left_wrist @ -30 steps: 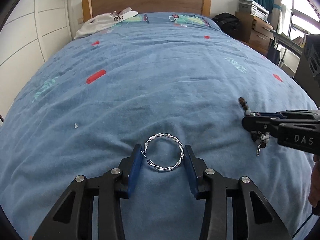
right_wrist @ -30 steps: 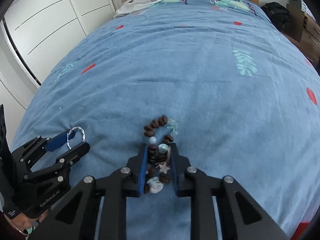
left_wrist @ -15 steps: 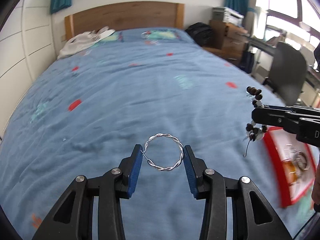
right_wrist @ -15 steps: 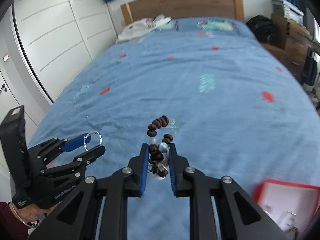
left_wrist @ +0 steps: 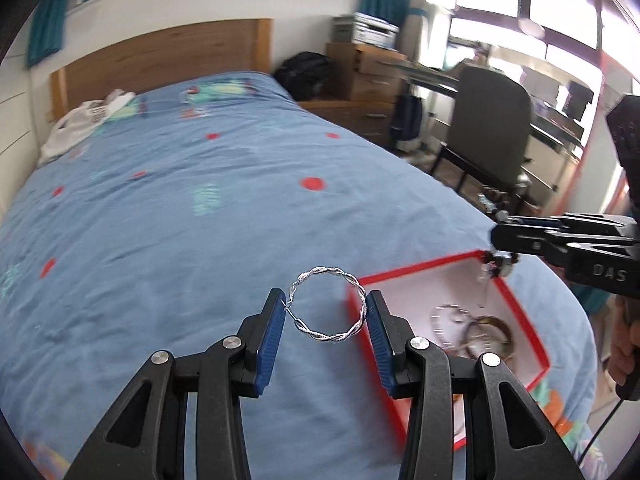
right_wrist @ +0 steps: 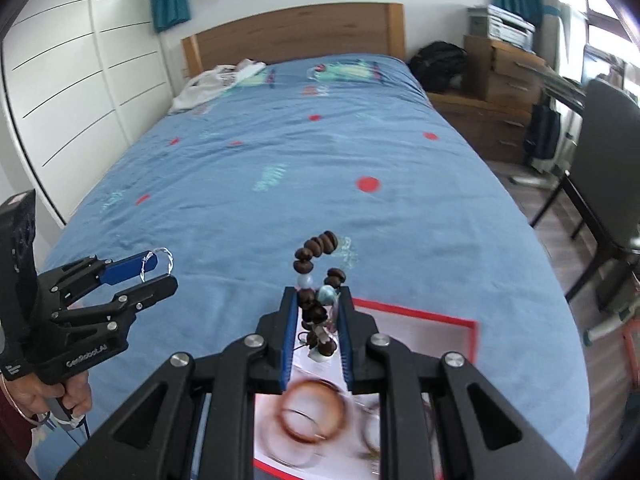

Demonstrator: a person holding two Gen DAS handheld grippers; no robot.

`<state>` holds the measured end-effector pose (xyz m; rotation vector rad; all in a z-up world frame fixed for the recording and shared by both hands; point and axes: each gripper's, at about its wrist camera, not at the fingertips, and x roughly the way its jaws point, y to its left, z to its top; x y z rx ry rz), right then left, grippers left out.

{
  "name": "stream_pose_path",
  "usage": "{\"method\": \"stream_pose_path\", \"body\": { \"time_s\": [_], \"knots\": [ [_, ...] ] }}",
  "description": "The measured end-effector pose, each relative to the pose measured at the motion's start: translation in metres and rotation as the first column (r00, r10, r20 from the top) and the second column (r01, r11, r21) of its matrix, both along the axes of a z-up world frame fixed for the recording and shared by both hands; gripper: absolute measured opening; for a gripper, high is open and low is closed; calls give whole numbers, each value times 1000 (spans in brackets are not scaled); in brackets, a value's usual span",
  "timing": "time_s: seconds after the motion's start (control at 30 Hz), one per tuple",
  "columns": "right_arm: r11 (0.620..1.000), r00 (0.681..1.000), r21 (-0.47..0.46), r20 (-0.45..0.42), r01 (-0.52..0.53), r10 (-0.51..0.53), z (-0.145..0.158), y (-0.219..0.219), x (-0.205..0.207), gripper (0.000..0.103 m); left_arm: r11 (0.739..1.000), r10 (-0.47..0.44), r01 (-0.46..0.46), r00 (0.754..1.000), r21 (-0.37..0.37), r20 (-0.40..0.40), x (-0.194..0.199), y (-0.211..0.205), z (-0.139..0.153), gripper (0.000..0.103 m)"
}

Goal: Organize jewelry
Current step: 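Carry the beaded bracelet and twisted hoop over the red box, then open both grippers to drop the hoop and beaded bracelet into the box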

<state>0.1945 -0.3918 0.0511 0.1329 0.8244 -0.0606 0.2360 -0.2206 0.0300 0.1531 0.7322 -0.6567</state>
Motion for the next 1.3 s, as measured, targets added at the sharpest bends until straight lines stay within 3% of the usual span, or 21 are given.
{"method": "stream_pose_path", "body": {
  "time_s": [0.3, 0.6, 0.8, 0.97, 1.3],
  "knots": [
    [998, 996, 60, -83, 32, -27, -57, -69, -5, 18, 996, -79, 83, 993, 44, -84, 0, -80, -47, 41],
    [994, 985, 95, -161, -50, 65, -108, -80, 8, 18, 990, -89, 103, 987, 96, -135, 7, -109, -86, 41],
    [993, 972, 62, -209, -100, 111, -122, -80, 17, 18, 985, -91, 113, 982, 128, -168, 10, -113, -101, 41],
    [988, 957, 11, -248, -153, 150, -127, -78, 18, 18, 974, -118, 143, 983, 179, -142, 5, -115, -107, 41],
    [971, 930, -53, -304, -232, 206, -128, -72, 17, 21, 971, -112, 140, 983, 196, -146, 6, -115, -109, 43]
  ]
}}
